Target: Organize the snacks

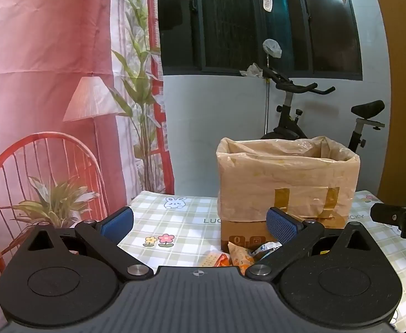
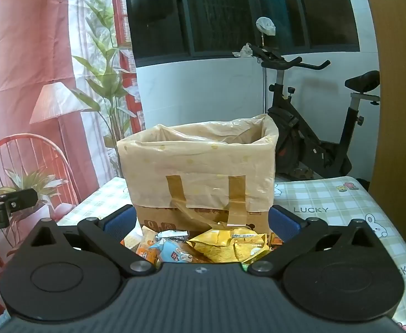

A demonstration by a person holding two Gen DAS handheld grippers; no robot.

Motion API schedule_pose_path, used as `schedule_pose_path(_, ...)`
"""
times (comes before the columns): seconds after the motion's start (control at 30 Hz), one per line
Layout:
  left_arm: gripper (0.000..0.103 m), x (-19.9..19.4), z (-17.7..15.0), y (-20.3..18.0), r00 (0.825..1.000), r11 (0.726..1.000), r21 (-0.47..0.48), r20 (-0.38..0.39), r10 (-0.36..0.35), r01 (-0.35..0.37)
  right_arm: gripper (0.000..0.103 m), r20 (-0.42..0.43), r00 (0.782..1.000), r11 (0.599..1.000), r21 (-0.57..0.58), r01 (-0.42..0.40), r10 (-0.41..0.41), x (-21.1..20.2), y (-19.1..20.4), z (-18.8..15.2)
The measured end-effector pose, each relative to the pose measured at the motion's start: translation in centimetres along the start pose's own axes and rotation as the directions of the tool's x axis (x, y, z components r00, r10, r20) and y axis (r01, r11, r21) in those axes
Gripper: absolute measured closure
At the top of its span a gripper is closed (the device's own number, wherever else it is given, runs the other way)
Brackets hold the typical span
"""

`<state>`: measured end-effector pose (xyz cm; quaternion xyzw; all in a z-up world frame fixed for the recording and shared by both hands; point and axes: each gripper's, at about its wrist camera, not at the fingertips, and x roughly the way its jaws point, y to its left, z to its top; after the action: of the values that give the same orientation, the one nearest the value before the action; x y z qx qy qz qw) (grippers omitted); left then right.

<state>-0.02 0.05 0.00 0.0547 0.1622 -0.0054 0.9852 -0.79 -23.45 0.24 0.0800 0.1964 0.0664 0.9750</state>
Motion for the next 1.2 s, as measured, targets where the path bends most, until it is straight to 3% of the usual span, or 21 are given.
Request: schedule_pose_path(1.2,0.0,0.0,-0.2,1.1,1.0,1.0,0.006,-0.008,-0.005,0.005,0.0,0.001,1.0,1.0,0.002,0.001,-0.001,-0.1,0.0,0.1)
